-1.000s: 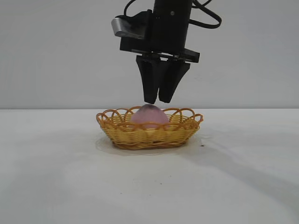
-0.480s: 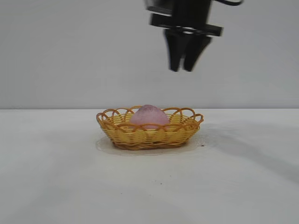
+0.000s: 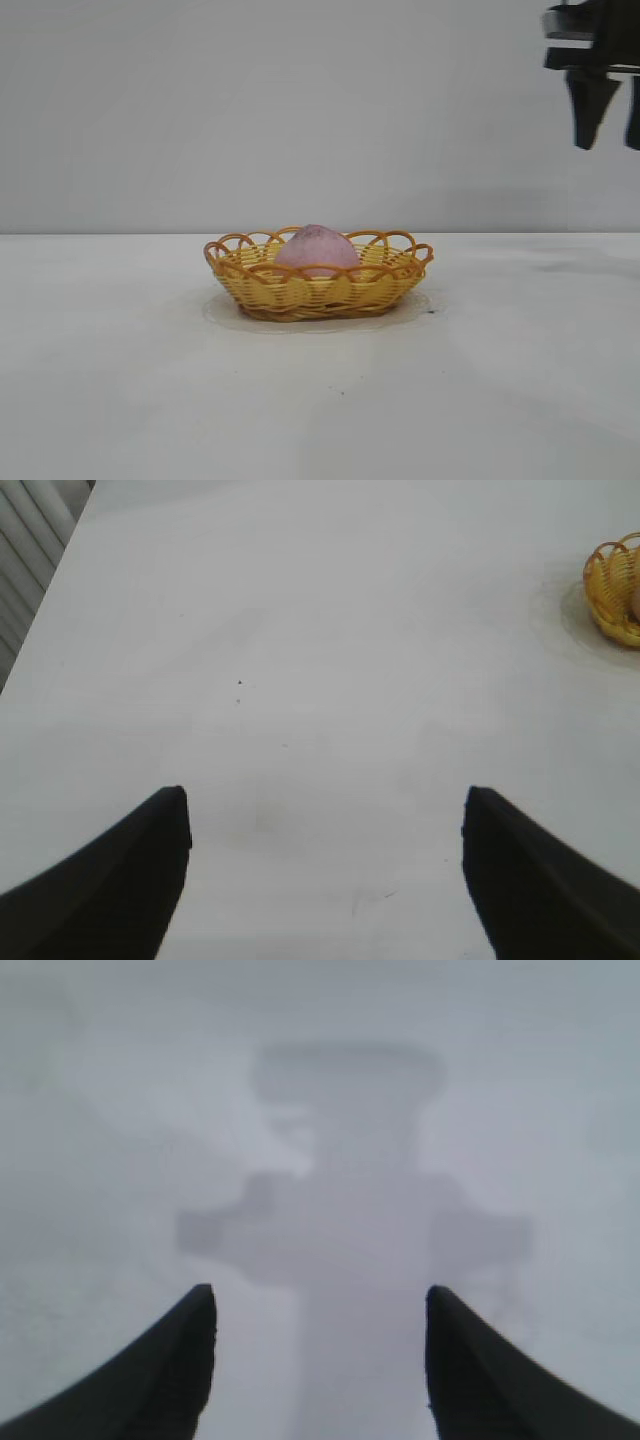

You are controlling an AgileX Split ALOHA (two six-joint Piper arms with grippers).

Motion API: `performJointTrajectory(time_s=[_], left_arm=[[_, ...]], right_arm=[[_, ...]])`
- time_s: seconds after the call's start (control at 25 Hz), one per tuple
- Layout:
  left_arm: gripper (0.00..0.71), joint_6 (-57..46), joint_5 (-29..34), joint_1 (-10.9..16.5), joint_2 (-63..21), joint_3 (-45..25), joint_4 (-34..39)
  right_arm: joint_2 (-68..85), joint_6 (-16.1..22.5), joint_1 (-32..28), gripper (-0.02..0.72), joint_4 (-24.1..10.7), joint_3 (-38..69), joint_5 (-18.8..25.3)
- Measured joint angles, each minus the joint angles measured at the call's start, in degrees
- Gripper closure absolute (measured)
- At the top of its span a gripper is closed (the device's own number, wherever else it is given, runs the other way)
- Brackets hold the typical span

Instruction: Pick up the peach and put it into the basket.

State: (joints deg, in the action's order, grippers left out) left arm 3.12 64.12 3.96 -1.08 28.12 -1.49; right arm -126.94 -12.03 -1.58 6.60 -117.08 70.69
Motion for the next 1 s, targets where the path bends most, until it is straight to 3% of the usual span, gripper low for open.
performJointTrajectory(time_s=[0.48,1.0], left_arm=[[0.185,0.00,0.00,0.00,0.00,0.00,0.00],[0.185,0.00,0.00,0.00,0.00,0.00,0.00]], right_arm=[[15.62,0.55,-0.64,0.307,0.73,5.94,0.37],[54.64,0.99,-0.64,0.307,0.73,40.89,1.07]])
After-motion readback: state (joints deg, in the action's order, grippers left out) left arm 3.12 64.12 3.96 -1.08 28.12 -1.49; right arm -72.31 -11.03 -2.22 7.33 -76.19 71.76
